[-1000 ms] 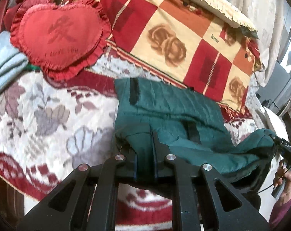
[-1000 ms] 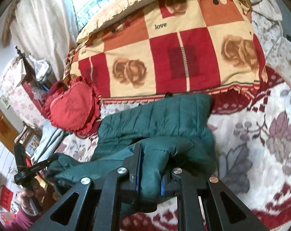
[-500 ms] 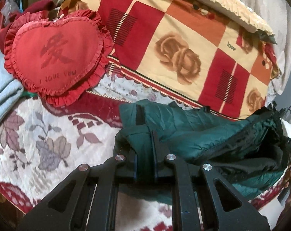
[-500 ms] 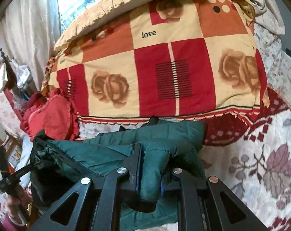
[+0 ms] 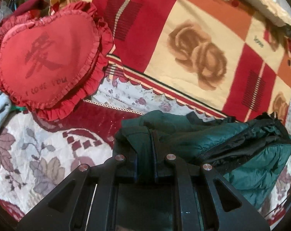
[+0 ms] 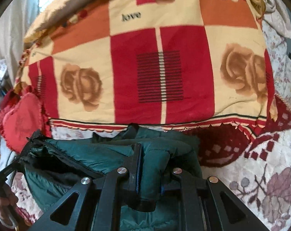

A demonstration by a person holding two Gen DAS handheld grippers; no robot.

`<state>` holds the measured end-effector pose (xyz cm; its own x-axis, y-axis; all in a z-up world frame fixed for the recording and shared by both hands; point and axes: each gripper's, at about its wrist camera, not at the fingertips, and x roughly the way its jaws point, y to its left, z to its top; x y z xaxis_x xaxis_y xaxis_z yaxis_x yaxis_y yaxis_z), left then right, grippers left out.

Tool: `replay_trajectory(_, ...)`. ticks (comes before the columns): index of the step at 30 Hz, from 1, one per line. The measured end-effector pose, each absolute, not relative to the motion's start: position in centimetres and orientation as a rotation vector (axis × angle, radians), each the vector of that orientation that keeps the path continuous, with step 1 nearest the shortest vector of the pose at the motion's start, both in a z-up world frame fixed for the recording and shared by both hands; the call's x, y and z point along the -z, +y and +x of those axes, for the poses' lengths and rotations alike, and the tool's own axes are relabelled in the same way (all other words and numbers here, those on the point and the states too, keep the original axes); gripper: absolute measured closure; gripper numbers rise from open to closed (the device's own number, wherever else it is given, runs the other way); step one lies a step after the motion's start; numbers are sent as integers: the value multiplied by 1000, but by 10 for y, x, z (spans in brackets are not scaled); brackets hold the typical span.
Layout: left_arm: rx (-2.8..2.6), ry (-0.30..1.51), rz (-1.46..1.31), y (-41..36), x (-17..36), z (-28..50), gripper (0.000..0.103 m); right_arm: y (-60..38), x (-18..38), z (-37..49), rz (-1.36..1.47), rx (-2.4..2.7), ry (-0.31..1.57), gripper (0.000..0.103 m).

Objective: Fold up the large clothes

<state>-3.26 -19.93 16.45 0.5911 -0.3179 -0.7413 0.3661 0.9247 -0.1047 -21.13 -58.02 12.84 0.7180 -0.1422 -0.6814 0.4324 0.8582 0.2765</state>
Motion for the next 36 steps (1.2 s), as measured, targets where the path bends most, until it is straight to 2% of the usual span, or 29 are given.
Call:
replay_trajectory(14,337,892,80,-236,-105,23,91,-608,-56,-146,503,432,727,90)
replay_trajectory(20,380,935,-15,-231,-96,36,88,-613,-54,-144,548,426,728,80)
replay_trajectory(23,429,978,-85,-222,-102,41,86,-613,-73,-160,585,402,658,58)
replay_trajectory(24,443,986,-112,-218,-105,42,83,-610,-82,-166,574,401,637,41)
replay_trajectory(26,476,994,-166,-209,-114,41,78,-601,-99,-182,529,426,592,18)
replay_trajectory(28,503,976,-181,-203,-126,33,71,-592,-115,-198,519,405,547,19)
replay_trajectory(29,512,963,-175,-202,-131,28,61,-588,-121,-203,524,383,533,19)
replay_trajectory(30,514,948,-169,-201,-135,23,46,-583,-127,-209,524,348,522,18)
replay_trajectory(32,511,889,-160,-196,-148,10,34,-566,-133,-211,489,287,530,18)
replay_trajectory(36,511,852,-120,-193,-159,-2,34,-518,-134,-201,345,200,606,19)
